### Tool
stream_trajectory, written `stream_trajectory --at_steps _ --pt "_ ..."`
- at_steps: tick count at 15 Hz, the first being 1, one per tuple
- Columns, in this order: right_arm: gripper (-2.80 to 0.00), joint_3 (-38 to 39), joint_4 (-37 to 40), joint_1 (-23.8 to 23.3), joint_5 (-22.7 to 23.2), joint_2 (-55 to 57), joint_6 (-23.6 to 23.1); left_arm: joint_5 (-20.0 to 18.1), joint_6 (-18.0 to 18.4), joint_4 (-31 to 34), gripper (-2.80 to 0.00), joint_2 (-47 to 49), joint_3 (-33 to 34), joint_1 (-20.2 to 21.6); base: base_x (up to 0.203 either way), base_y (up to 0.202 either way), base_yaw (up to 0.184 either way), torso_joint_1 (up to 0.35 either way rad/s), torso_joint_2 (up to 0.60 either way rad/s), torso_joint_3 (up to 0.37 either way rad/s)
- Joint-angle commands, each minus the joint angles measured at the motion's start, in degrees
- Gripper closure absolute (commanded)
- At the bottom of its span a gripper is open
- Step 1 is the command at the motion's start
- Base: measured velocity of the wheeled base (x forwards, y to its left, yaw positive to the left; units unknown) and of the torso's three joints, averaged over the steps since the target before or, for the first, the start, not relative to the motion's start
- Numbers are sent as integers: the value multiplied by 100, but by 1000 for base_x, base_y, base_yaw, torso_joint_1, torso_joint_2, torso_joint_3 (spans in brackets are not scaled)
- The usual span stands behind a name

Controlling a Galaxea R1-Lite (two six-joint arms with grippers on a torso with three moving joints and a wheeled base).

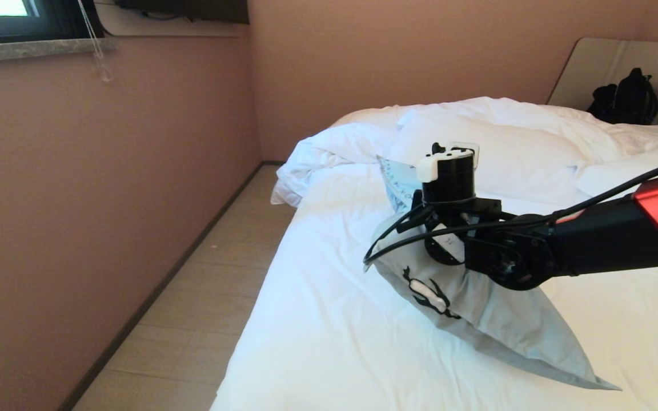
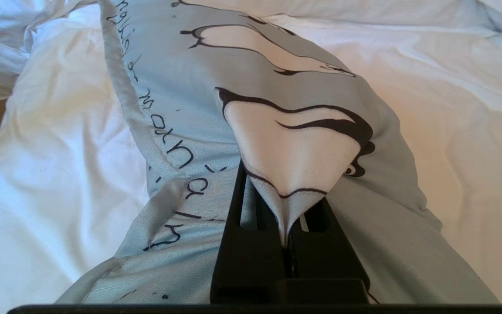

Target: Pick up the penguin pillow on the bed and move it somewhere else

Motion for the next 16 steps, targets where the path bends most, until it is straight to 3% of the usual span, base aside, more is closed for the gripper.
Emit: stream_trajectory --at_steps 1,12,13,16 --pt "0 143 -800 95 -241 285 -479 0 0 -1 0 -2 0 0 0 0 0 0 0 0" --pt "0 364 -1165 179 -232 645 -742 0 0 -1 0 -2 0 0 0 0 0 0 0 0" --pt "-280 375 -1164 199 -232 645 -744 0 0 -1 0 -2 0 0 0 0 0 0 0 0" --pt "-280 400 -1165 273 -236 598 -794 0 0 -1 0 -2 0 0 0 0 0 0 0 0"
